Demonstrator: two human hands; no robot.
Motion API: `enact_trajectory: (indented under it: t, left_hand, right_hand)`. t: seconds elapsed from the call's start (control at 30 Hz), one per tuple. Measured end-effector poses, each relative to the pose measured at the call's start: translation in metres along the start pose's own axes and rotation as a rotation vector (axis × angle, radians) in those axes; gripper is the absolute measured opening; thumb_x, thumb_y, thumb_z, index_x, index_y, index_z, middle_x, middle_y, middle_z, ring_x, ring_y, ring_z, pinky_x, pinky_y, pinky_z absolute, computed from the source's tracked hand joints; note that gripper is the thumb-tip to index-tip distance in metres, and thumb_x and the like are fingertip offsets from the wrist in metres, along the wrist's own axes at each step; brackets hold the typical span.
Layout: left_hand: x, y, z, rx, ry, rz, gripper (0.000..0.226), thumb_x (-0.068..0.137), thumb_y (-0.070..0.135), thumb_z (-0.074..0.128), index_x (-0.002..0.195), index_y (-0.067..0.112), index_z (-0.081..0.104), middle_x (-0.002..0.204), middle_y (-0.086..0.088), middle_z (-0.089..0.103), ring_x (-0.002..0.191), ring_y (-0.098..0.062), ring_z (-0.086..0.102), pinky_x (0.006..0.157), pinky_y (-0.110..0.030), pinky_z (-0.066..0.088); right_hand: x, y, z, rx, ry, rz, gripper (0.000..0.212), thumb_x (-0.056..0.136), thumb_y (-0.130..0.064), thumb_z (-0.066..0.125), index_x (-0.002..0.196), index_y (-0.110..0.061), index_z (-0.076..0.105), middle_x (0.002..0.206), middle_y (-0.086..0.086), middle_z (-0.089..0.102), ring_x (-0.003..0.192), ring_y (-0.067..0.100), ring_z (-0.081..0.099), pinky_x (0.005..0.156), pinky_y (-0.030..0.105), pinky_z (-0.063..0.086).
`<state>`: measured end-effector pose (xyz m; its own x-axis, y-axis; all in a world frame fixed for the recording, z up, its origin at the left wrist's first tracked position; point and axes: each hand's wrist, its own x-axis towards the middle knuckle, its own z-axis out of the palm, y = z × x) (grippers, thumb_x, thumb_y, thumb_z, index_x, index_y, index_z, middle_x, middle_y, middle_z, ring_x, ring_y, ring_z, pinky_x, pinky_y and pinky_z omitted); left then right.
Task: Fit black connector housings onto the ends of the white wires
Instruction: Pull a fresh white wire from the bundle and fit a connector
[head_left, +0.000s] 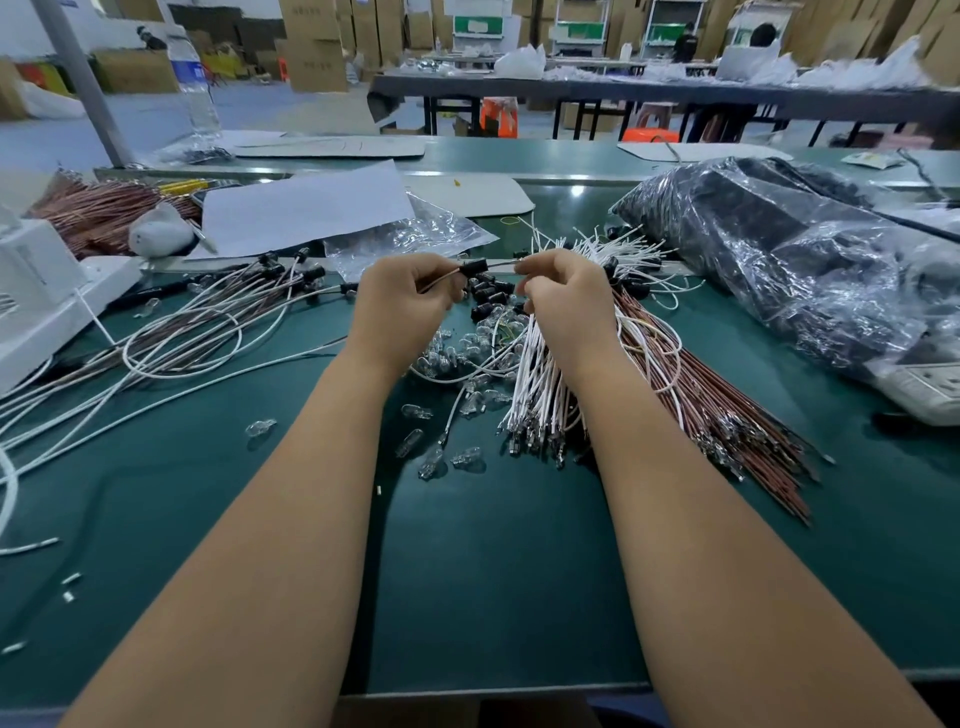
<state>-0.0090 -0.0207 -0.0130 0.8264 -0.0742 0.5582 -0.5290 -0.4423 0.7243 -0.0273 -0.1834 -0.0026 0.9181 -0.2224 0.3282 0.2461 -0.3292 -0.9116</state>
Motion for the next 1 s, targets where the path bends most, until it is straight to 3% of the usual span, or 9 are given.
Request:
enact_trajectory:
  t: [0.17,0.3,0.43,0.63,1.0]
  left_hand:
    - [-0.001,0.002,0.0,-0.018,-0.002,0.011,0.019,0.088,0.006,0.065,0.087,0.024,0.073,0.074,-0.004,0.072,0.065,-0.039,0.061,0.058,-0.05,0.051]
    - [-0.001,0.001,0.001,-0.022,-0.016,0.014,0.016,0.088,0.005,0.066,0.087,0.019,0.074,0.074,-0.005,0.071,0.07,-0.039,0.064,0.067,-0.055,0.055]
    - [0.0,0.0,0.002,-0.028,-0.024,-0.002,0.016,0.088,0.002,0.064,0.092,0.017,0.071,0.074,0.001,0.071,0.069,-0.022,0.067,0.071,-0.048,0.057]
    - [-0.002,0.005,0.004,0.022,-0.034,0.044,0.006,0.088,0.005,0.065,0.092,0.006,0.07,0.077,-0.003,0.072,0.07,-0.015,0.069,0.074,-0.043,0.058]
    - [-0.002,0.008,0.008,0.115,-0.083,0.056,0.012,0.091,0.014,0.062,0.082,0.008,0.068,0.073,-0.012,0.07,0.068,-0.032,0.064,0.067,-0.048,0.054]
  right_hand:
    - [-0.002,-0.004,0.0,0.128,0.017,0.014,0.018,0.091,-0.014,0.058,0.076,-0.02,0.065,0.075,0.004,0.066,0.068,0.016,0.056,0.068,0.033,0.05]
    - [-0.001,-0.002,0.0,0.057,0.055,-0.07,0.017,0.092,-0.016,0.062,0.077,-0.022,0.064,0.076,0.004,0.067,0.072,0.019,0.061,0.076,0.04,0.055]
    - [0.0,-0.001,0.0,0.057,0.052,-0.083,0.016,0.092,-0.011,0.062,0.081,-0.022,0.065,0.083,0.008,0.068,0.076,0.024,0.063,0.077,0.041,0.056]
    - [0.0,0.001,-0.001,0.089,0.068,-0.077,0.024,0.091,-0.006,0.061,0.078,-0.025,0.063,0.072,-0.004,0.063,0.061,0.009,0.057,0.06,0.019,0.051]
    - [0.002,0.004,0.001,0.025,0.049,-0.114,0.017,0.091,-0.006,0.062,0.082,-0.021,0.066,0.08,-0.001,0.064,0.072,0.017,0.06,0.073,0.037,0.055]
